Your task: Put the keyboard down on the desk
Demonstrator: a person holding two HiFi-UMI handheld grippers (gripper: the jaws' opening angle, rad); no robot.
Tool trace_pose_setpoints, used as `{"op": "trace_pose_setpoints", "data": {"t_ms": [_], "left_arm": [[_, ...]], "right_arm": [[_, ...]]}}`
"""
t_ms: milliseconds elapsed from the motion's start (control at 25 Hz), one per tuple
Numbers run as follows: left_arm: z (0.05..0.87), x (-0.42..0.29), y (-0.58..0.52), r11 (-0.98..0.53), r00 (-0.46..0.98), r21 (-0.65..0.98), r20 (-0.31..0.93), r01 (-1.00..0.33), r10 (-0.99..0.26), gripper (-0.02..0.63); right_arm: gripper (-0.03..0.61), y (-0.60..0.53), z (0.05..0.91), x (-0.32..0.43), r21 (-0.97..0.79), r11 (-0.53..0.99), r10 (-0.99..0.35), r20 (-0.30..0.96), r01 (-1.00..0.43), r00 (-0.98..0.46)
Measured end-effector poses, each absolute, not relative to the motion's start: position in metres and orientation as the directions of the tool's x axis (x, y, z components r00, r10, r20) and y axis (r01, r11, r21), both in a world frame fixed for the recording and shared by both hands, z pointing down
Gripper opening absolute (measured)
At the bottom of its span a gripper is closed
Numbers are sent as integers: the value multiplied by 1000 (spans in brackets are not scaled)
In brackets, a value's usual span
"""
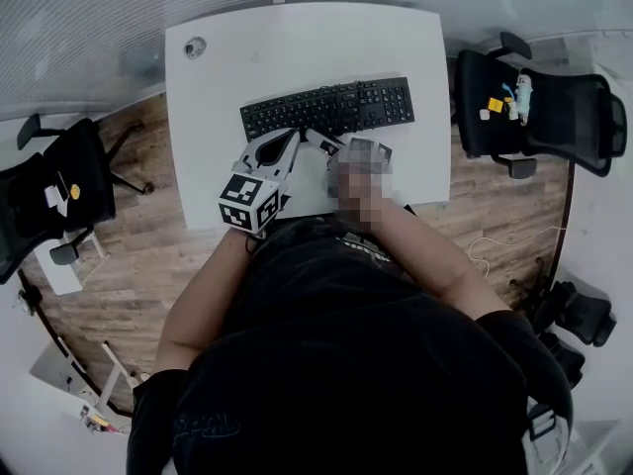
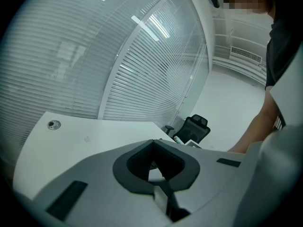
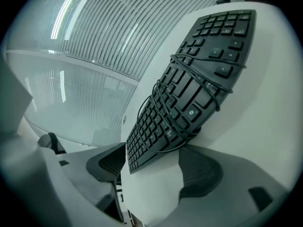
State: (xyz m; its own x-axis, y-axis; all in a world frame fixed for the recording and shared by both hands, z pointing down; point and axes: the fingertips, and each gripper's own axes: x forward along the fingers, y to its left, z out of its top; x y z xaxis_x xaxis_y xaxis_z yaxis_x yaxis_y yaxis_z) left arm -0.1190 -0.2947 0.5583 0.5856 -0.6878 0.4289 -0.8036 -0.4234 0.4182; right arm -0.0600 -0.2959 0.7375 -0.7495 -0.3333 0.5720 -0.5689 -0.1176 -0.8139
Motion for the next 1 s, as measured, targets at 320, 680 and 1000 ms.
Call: {"op": "trace_pose_setpoints", "data": {"t_ms": [320, 680, 1000], "left_arm": [[556, -99, -281, -408, 570, 414, 427, -814, -702, 14], [544, -83, -270, -386, 538, 401, 401, -831, -742, 14], [519, -62, -277, -386, 500, 341, 369, -857, -784, 14]], "right_arm": [[334, -278, 732, -55, -801, -41, -289, 582, -597, -760], [257, -274, 701, -43, -718, 203, -270, 613, -666, -743], [105, -298, 624, -34, -481, 560, -384, 571, -675, -725]]}}
